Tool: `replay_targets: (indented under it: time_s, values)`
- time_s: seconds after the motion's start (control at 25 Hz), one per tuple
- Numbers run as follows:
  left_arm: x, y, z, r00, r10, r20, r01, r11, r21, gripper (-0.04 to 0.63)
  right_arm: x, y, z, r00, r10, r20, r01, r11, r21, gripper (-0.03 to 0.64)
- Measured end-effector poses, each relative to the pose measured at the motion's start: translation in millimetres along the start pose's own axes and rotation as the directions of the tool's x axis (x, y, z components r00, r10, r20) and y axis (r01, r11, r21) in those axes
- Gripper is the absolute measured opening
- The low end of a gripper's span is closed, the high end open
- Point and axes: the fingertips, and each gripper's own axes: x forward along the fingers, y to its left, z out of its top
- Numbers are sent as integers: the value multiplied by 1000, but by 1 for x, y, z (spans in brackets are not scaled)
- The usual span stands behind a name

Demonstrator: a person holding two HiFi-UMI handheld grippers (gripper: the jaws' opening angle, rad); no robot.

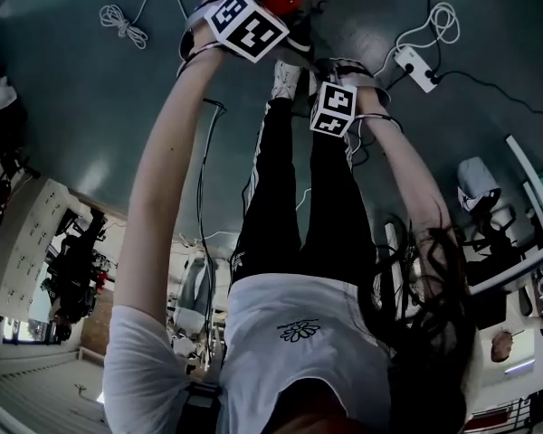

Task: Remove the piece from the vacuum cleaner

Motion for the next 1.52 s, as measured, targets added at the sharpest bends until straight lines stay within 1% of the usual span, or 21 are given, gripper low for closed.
replay_targets:
  time_s: [0.16,0.28,0.36,0.52,0.6,0.68,0.72,0.76,0.8,0.84,0.88,0.92,1.08,1.24,1.28,1.32,1.36,1.4,1.44,1.48,1.52]
  values:
    - [1,1,0,1000,3,1,-3,1000,1,5,3,1,2,1000,4,-1,-4,1000,21,23]
    - [-1,1,0,1000,5,-6,-5,1000,19,5,4,5,6,1000,-1,-1,1,999,51,23]
    - [-1,-1,-2,1000,4,-11,-4,1000,26,5,5,11,7,1000,7,-2,-7,999,54,23]
    - [-1,-2,-2,1000,5,-11,-5,1000,17,5,7,16,10,1000,19,6,-20,998,60,23]
    - [-1,-1,-1,1000,5,-14,-5,1000,16,5,9,23,11,998,55,8,-55,998,41,23]
    - [0,0,0,1000,7,-14,-7,1000,16,5,12,50,12,988,151,-5,-151,988,-33,23]
    - [0,0,0,1000,9,-12,-8,1000,14,5,14,67,11,982,186,-12,-186,980,-68,23]
    - [0,-1,-1,1000,9,-7,-9,1000,10,5,16,78,11,982,188,-11,-188,980,-68,23]
    - [-1,-2,-1,1000,9,2,-9,1000,3,5,17,82,12,986,168,1,-168,986,-21,23]
    - [-1,-2,-1,1000,9,15,-9,1000,-6,5,18,79,13,989,145,18,-146,988,56,23]
    - [-2,-1,-1,1000,10,28,-10,1000,-17,5,19,71,15,992,125,33,-129,983,128,23]
    - [-2,0,-1,999,13,37,-12,1000,-26,5,19,62,17,993,107,43,-113,978,173,23]
    - [-1,-1,0,999,24,48,-22,999,-42,5,18,35,20,997,63,52,-73,973,220,23]
    - [-1,1,-3,998,32,48,-29,998,-59,5,13,27,23,997,52,58,-64,972,227,23]
    - [-2,2,-1,997,33,66,-28,997,-73,5,10,25,23,997,47,61,-60,970,234,23]
    - [-6,2,2,994,32,108,-20,994,-108,5,7,23,23,997,42,62,-56,968,245,23]
    - [-13,1,5,984,36,174,-6,986,-169,5,0,23,23,997,37,64,-53,965,258,23]
    - [-25,-1,6,967,56,249,10,967,-253,5,-8,23,25,997,35,69,-52,962,270,23]
    - [-42,-3,4,945,91,313,23,939,-343,5,-18,24,28,997,32,76,-52,959,280,23]
    - [-61,-5,1,925,129,358,36,906,-421,5,-29,24,32,996,27,86,-51,955,291,23]
    - [-79,-7,-3,910,158,384,49,878,-477,5,-40,22,36,995,21,94,-49,951,304,23]
